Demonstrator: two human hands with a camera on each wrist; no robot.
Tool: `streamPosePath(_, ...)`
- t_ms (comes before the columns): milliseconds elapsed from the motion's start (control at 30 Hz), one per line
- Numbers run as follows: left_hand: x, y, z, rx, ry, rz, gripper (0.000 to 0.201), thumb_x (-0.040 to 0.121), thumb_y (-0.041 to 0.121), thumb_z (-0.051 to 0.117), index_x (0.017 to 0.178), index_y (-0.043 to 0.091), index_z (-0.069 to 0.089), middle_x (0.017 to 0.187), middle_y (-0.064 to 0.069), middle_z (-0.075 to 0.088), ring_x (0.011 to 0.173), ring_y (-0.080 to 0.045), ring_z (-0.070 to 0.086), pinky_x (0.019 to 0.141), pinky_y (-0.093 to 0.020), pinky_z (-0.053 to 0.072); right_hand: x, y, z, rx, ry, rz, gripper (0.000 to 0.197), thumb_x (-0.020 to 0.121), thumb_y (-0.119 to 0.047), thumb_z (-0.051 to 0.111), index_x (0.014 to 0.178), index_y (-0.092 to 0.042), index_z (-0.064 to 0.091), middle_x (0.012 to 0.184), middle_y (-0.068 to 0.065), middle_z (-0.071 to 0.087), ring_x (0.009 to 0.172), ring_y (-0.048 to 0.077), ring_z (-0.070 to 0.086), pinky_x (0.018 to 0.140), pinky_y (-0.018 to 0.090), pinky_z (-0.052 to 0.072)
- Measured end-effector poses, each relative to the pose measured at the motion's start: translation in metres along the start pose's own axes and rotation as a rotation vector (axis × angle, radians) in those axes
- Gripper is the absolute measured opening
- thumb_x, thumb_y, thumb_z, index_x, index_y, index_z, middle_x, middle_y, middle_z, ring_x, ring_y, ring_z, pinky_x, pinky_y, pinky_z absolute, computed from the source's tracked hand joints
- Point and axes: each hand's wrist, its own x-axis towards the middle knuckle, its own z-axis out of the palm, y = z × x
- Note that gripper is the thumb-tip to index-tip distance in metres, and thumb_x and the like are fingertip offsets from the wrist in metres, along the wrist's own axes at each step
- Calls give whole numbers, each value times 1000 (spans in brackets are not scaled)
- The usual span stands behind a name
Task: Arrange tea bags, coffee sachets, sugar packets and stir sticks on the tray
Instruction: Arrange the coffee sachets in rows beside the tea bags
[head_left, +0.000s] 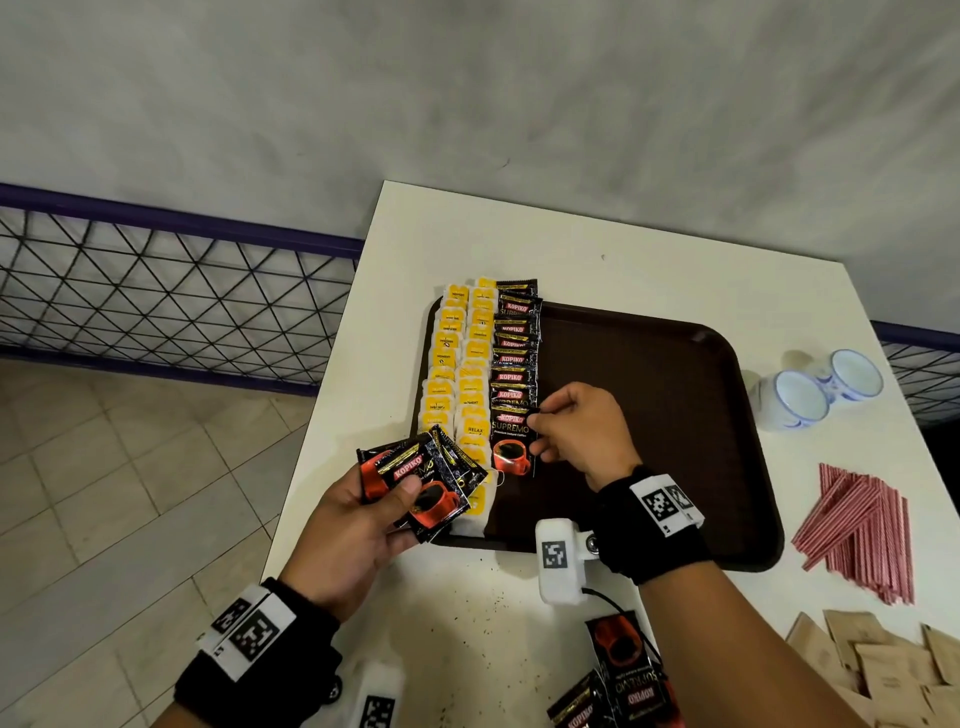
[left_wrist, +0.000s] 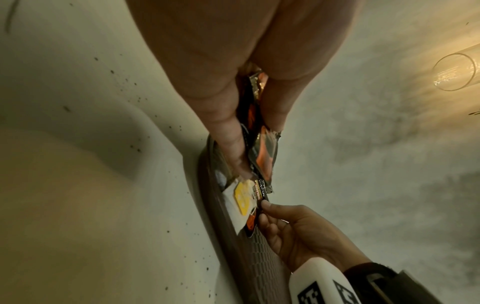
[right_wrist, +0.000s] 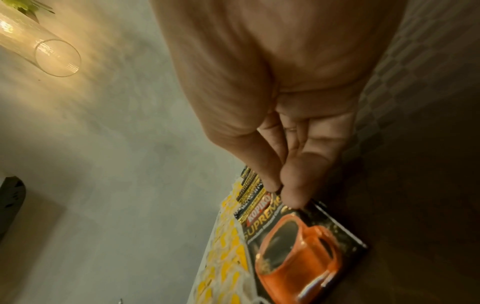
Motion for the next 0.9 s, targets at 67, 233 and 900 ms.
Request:
streamPosePath(67, 1, 0, 2, 9, -2, 4, 27, 96, -1, 55, 118, 10, 66, 109, -13, 77, 96, -29, 76, 70, -37, 64, -4, -2, -4, -68, 55, -38, 18, 85, -12, 75, 91, -14, 59, 78, 10, 71, 57, 17, 69, 49, 26, 50)
streamPosePath(233, 5, 3, 10, 48, -18, 24, 29, 94, -1, 59, 120, 11, 65, 110, -12, 77, 100, -30, 75, 71, -36, 63, -52, -24, -6, 6, -90, -274, 10, 85, -15, 77, 89, -15, 68, 80, 7, 70, 57, 12, 65, 47, 16, 44)
streamPosePath(900, 7, 13, 25, -3, -21, 23, 20, 95, 11, 59, 111, 9, 69, 105, -11, 77, 89, -26, 76, 79, -45, 62, -68, -9, -6, 129, -132, -236, 11, 88, 0, 69, 82, -8, 65, 61, 5, 64, 50, 15, 62, 43, 24, 44)
